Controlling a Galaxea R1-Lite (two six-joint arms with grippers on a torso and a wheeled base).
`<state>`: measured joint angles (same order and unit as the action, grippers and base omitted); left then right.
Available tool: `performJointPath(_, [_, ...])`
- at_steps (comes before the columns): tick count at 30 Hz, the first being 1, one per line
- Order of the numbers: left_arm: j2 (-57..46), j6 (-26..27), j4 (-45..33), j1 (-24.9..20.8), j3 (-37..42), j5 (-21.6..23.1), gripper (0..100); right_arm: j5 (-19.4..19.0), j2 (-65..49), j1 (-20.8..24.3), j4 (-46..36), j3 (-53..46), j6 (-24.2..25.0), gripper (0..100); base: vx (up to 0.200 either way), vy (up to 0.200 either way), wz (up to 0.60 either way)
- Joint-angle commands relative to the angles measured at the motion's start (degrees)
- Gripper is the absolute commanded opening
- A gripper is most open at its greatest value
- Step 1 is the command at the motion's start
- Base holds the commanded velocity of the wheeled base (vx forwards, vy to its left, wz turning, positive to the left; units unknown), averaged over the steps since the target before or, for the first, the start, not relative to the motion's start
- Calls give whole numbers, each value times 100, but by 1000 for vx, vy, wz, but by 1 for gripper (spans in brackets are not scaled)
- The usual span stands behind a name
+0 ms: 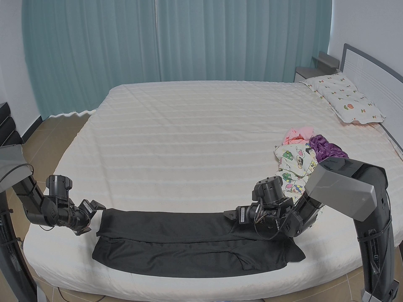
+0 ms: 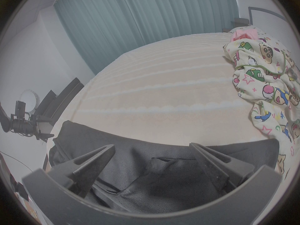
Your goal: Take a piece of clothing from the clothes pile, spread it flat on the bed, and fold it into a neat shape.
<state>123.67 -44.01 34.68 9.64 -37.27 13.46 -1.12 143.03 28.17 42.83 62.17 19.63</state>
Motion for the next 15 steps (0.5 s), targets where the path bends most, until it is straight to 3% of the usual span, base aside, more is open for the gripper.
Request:
performJointPath(1, [16,-3,3,3,0,8,100,-11,93,74,-37,14,-12,100,0,0,0])
performJointPath(2, [16,-11,3,3,0,-1,100,-2,93,92,-46,14,-20,0,0,0,0])
performJointPath(15, [16,6,3,3,0,-1,100,174,41,197,68,129,-82,0,0,0,0])
